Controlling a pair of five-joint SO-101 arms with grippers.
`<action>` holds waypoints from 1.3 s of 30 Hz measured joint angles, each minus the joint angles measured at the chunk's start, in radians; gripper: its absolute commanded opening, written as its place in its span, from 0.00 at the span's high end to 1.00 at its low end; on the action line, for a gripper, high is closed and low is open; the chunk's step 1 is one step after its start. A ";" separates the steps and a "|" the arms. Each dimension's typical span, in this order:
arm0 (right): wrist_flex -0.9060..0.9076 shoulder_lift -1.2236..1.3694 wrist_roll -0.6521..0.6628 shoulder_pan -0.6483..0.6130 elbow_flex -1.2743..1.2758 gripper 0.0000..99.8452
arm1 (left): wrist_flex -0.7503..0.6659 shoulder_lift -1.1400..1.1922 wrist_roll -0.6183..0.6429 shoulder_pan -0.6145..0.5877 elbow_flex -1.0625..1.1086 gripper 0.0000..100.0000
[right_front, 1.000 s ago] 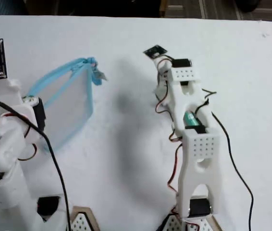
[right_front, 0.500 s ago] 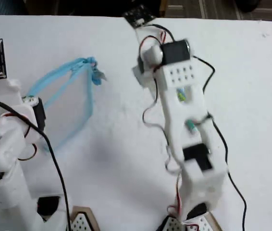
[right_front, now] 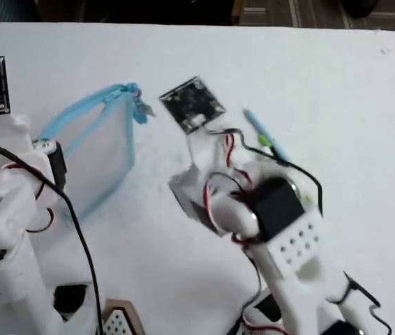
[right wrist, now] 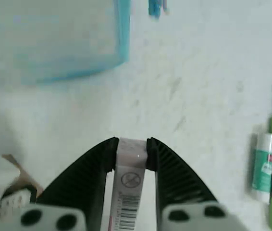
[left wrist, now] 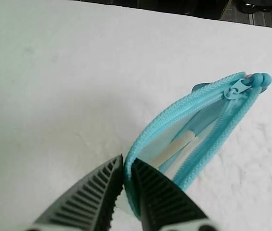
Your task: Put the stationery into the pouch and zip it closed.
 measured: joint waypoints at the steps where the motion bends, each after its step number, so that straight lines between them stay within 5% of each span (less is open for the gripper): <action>1: -0.083 -0.018 -0.021 0.000 0.012 0.98 | 0.000 0.000 0.000 0.000 0.000 0.98; 10: -0.893 -0.035 -0.157 -0.081 0.020 0.98 | 0.000 0.000 0.000 0.000 0.000 0.98; 14: -1.068 0.057 -0.143 -0.176 0.020 0.98 | 0.000 0.000 0.000 0.000 0.000 0.98; 30: -1.023 0.272 -0.123 -0.186 0.103 0.97 | 0.000 0.000 0.000 0.000 0.000 0.98; 36: -1.007 0.232 -0.120 -0.193 0.180 0.63 | 0.000 0.002 0.000 0.000 0.000 0.98; 39: -0.980 0.186 -0.120 -0.189 0.189 0.64 | 0.000 0.000 0.000 0.000 0.000 0.98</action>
